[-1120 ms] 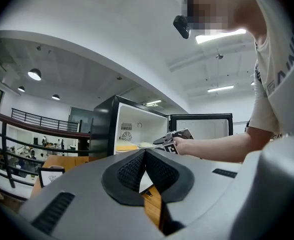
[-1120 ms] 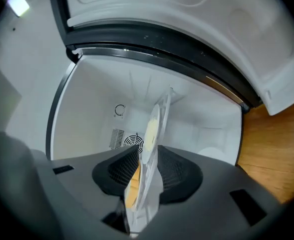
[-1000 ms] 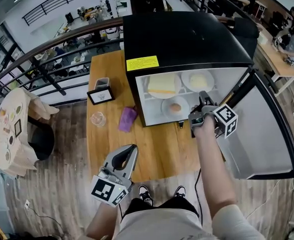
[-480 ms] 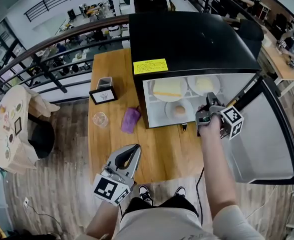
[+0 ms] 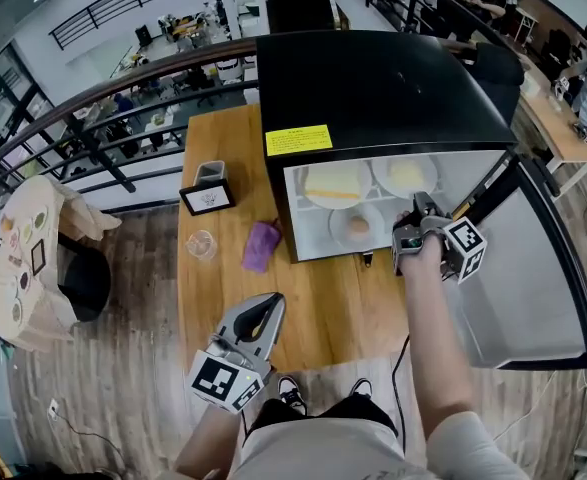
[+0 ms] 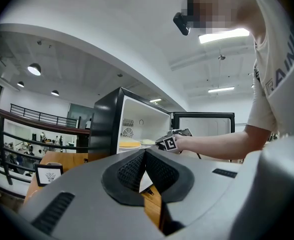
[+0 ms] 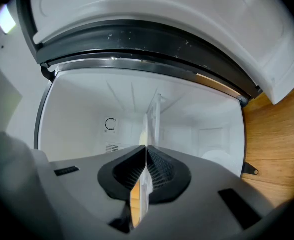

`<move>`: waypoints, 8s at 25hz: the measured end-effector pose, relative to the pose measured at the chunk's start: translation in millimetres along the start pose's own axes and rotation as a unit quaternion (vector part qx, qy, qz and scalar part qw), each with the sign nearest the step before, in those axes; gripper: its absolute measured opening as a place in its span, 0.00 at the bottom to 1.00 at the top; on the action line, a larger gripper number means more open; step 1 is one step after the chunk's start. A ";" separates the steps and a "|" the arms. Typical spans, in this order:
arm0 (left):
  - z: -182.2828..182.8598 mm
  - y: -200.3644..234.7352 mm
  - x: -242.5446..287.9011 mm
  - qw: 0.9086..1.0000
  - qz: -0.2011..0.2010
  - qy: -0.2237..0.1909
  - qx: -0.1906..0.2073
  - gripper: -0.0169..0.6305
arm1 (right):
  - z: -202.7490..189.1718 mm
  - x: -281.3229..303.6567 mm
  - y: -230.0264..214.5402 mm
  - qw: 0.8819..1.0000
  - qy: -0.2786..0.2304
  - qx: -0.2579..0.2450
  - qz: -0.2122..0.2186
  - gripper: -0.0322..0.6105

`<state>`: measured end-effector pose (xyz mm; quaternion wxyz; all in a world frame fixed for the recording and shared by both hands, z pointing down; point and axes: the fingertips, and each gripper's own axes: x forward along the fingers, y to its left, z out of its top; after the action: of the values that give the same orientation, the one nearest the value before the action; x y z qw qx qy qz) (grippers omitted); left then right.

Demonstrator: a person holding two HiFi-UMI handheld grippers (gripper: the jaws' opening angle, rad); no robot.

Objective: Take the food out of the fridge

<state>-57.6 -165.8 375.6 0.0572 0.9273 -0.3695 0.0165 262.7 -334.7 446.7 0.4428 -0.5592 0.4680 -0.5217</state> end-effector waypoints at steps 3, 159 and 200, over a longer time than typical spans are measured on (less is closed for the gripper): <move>1.4 -1.5 -2.8 1.000 0.000 -0.002 -0.008 0.04 | -0.2 -3.6 8.1 1.000 -0.002 -0.002 0.020 0.09; 50.0 -121.3 1.4 0.993 -0.082 -0.046 0.064 0.04 | -47.3 -283.9 76.1 0.754 0.072 -0.645 0.104 0.08; 69.5 -96.6 -27.7 0.995 -0.021 -0.079 0.063 0.04 | -99.7 -227.1 87.1 0.835 0.182 -0.498 0.146 0.15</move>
<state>-12.1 -85.4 295.5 -0.0303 0.9349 -0.3519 -0.0345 153.9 -126.4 328.9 0.0825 -0.5244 0.8130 -0.2393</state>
